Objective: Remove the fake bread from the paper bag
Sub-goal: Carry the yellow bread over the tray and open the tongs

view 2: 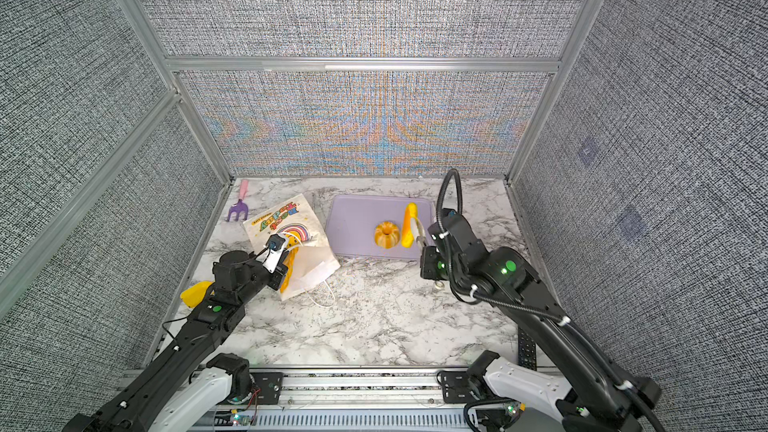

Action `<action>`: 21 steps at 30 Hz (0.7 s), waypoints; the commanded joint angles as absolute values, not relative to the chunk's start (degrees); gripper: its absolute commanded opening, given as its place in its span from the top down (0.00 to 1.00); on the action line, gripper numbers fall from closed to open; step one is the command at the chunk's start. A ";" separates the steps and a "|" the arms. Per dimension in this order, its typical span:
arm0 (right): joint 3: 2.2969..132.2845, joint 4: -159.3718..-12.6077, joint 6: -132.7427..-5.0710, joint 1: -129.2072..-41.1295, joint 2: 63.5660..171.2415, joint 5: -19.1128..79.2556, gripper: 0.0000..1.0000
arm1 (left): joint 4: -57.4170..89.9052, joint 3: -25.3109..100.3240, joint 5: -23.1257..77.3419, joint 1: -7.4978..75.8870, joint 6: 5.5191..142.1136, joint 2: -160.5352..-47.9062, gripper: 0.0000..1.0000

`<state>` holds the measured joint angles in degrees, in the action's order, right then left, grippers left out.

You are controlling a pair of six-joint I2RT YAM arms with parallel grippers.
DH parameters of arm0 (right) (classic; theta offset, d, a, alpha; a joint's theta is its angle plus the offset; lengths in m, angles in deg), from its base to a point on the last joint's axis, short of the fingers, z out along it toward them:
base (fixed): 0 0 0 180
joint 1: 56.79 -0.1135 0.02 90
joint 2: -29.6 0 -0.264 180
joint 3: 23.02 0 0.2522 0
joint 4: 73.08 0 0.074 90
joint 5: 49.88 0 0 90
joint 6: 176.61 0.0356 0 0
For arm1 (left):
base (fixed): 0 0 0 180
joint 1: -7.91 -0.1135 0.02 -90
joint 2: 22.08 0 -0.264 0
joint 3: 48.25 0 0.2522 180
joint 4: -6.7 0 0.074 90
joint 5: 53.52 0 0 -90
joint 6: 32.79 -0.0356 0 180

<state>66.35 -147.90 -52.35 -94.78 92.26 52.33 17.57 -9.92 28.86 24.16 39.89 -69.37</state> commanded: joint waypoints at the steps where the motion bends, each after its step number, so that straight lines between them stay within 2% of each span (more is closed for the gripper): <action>1: 68.26 -148.30 -59.87 -92.69 96.53 57.03 1.00 | 17.21 -9.70 28.22 24.09 40.07 -69.11 1.00; 10: 72.70 -147.90 -67.67 -90.41 113.32 63.69 1.00 | 17.38 -9.62 28.14 24.07 40.07 -68.93 1.00; 21: 76.74 -145.76 -69.13 -89.93 126.38 59.14 1.00 | 17.48 -9.53 27.86 24.08 40.07 -69.29 1.00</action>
